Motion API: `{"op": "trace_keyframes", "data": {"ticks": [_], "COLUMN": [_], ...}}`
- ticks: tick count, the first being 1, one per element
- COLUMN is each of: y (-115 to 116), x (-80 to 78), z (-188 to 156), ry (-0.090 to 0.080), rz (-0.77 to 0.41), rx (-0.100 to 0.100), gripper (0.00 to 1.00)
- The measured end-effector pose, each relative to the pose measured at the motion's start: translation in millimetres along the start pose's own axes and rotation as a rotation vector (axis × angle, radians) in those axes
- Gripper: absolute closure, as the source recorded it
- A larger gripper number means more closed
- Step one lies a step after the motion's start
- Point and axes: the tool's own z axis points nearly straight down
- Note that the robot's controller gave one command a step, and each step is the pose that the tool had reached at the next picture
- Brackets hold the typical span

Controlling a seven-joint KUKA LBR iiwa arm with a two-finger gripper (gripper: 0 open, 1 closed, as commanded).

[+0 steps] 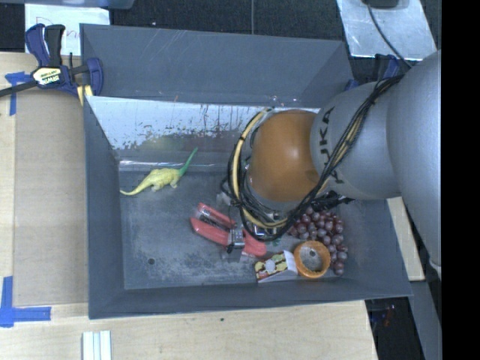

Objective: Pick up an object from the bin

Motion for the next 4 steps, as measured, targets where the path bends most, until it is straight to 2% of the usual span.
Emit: {"op": "trace_keyframes", "data": {"ticks": [1,2,3,4], "y": [-3,0,0,-1], "x": [4.9,-1.6,-1.6,1.1], "z": [0,-1,-1,-13], "ry": [0.0,-0.006,-0.006,0.002], "rz": [0.212,0.016,0.016,0.017], "rx": [-0.003,-0.001,-0.001,0.0], "gripper": [0.0,1.0,1.0,1.0]}}
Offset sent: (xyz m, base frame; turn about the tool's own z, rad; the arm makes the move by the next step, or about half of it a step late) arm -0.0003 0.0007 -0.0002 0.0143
